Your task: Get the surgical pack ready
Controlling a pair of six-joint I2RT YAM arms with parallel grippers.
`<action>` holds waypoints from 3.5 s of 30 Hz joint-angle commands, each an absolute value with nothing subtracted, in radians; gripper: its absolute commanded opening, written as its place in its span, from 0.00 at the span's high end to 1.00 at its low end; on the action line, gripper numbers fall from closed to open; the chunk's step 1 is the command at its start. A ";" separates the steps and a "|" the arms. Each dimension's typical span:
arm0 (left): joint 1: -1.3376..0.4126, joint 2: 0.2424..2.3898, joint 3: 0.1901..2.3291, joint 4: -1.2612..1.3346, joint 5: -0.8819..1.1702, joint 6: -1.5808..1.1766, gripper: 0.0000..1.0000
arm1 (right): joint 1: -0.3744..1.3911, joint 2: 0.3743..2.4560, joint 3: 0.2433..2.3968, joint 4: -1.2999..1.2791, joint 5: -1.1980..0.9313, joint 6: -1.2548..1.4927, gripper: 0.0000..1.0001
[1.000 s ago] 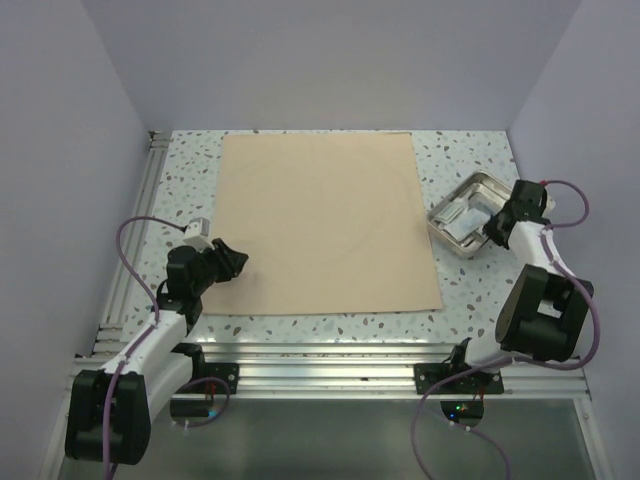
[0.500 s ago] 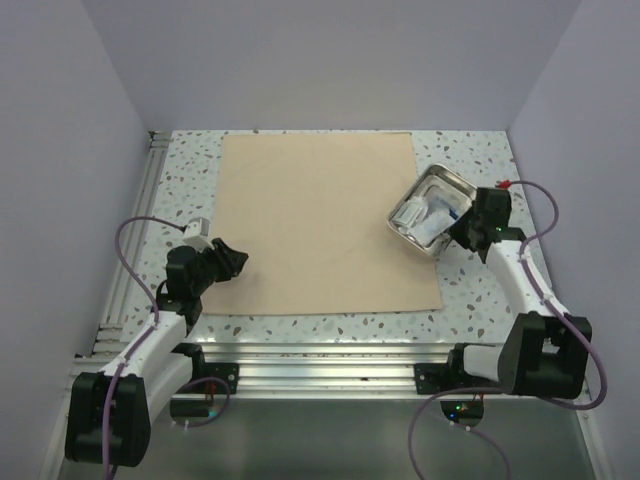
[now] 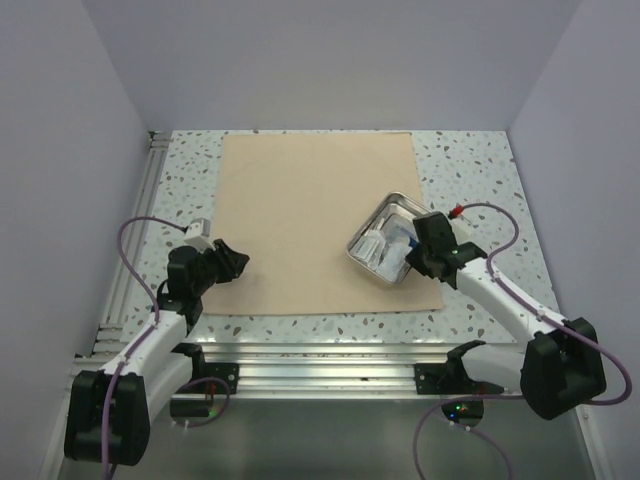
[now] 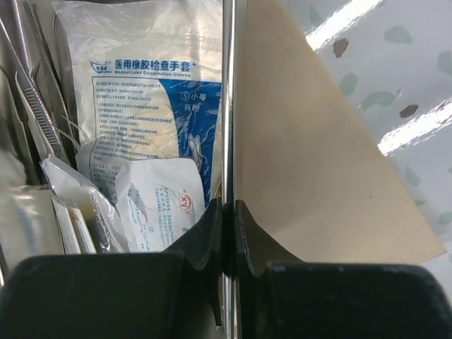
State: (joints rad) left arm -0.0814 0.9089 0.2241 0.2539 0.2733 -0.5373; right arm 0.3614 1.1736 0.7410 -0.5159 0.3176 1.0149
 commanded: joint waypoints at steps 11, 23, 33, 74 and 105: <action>-0.089 0.868 0.249 0.258 0.261 -0.517 0.59 | 0.569 1.296 0.747 -0.408 0.543 1.282 1.00; -0.092 0.862 0.245 0.258 0.253 -0.517 0.58 | 0.615 1.232 0.745 -0.425 0.611 1.264 0.50; -0.092 0.854 0.244 0.258 0.239 -0.517 0.57 | 0.408 1.229 0.966 -0.411 0.379 0.697 0.42; -0.095 0.781 0.195 0.291 0.175 -0.528 0.31 | 0.029 2.255 1.736 -0.425 -0.054 0.388 0.46; -0.095 1.004 0.291 0.233 0.051 -0.664 0.35 | -0.195 1.687 0.948 -0.061 0.250 0.764 1.00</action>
State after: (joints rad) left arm -0.0895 0.9455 0.2481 0.2455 0.1066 -0.6075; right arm -0.1967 1.7390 0.9794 -0.0952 0.1654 0.7448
